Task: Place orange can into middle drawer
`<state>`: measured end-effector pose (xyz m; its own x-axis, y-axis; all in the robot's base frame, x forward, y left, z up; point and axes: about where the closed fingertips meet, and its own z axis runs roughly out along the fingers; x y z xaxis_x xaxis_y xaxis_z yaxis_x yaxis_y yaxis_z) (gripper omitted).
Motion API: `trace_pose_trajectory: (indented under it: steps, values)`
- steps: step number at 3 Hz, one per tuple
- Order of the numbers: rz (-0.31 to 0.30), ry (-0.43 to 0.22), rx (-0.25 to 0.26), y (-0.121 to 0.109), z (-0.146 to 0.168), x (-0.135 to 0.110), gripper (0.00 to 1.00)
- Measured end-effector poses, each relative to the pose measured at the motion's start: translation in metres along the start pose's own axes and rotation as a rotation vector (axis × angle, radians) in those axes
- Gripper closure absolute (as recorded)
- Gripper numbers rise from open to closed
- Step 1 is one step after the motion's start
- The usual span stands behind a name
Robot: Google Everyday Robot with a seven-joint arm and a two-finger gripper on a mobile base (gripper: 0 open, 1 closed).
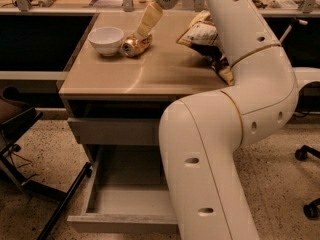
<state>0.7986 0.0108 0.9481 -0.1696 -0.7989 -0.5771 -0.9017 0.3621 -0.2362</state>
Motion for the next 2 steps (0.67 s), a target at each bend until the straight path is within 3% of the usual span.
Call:
trace_pose_trajectory:
  steps: [1, 2]
  values:
    - [0.094, -0.084, 0.008, -0.017, 0.011, 0.012, 0.0]
    - [0.185, -0.192, 0.082, -0.049, 0.033, 0.009, 0.0]
